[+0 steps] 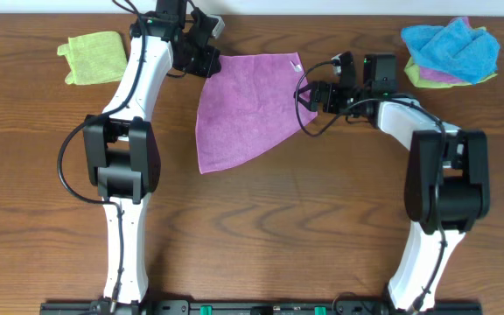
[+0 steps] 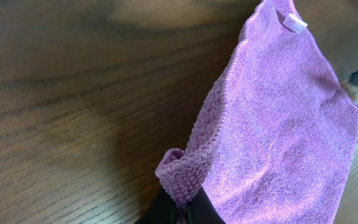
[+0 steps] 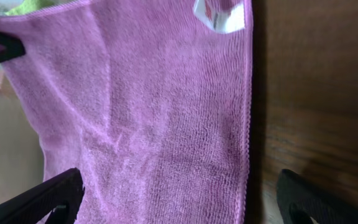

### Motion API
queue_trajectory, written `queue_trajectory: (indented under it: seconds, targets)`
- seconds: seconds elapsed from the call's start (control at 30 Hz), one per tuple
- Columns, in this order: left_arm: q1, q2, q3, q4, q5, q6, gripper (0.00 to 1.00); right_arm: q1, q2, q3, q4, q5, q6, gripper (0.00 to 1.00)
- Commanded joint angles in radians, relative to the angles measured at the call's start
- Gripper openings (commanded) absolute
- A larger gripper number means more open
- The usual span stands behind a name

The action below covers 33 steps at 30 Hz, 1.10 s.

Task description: Fold the cloth

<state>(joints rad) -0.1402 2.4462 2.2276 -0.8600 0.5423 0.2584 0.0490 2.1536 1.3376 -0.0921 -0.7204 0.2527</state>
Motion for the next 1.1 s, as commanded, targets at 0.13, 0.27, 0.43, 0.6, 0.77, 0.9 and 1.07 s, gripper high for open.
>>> queue_trajectory:
  seconds: [0.13, 0.27, 0.43, 0.6, 0.77, 0.9, 1.07]
  targets:
    - [0.002, 0.012, 0.018, -0.004, 0.001, -0.012, 0.06, -0.007, 0.061, 0.002, 0.059, -0.074, 0.103, 0.99]
    - [0.002, 0.012, 0.018, -0.004, 0.001, -0.012, 0.06, -0.002, 0.08, 0.002, 0.059, -0.102, 0.111, 0.99]
    - [0.002, 0.012, 0.018, -0.004, 0.001, -0.012, 0.06, 0.025, 0.115, 0.002, 0.046, -0.176, 0.128, 0.99]
    - [0.002, 0.012, 0.018, -0.004, 0.001, -0.012, 0.06, 0.064, 0.124, 0.002, 0.011, -0.223, 0.128, 0.99]
    - [0.002, 0.012, 0.018, -0.004, 0.001, -0.012, 0.06, 0.091, 0.124, 0.002, 0.006, -0.341, 0.129, 0.99]
    - [0.002, 0.012, 0.018, -0.003, 0.0, -0.012, 0.06, 0.097, 0.124, 0.002, 0.002, -0.417, 0.153, 0.99]
    - [0.002, 0.012, 0.018, -0.002, -0.004, -0.012, 0.06, 0.095, 0.122, 0.002, 0.002, -0.546, 0.194, 0.99]
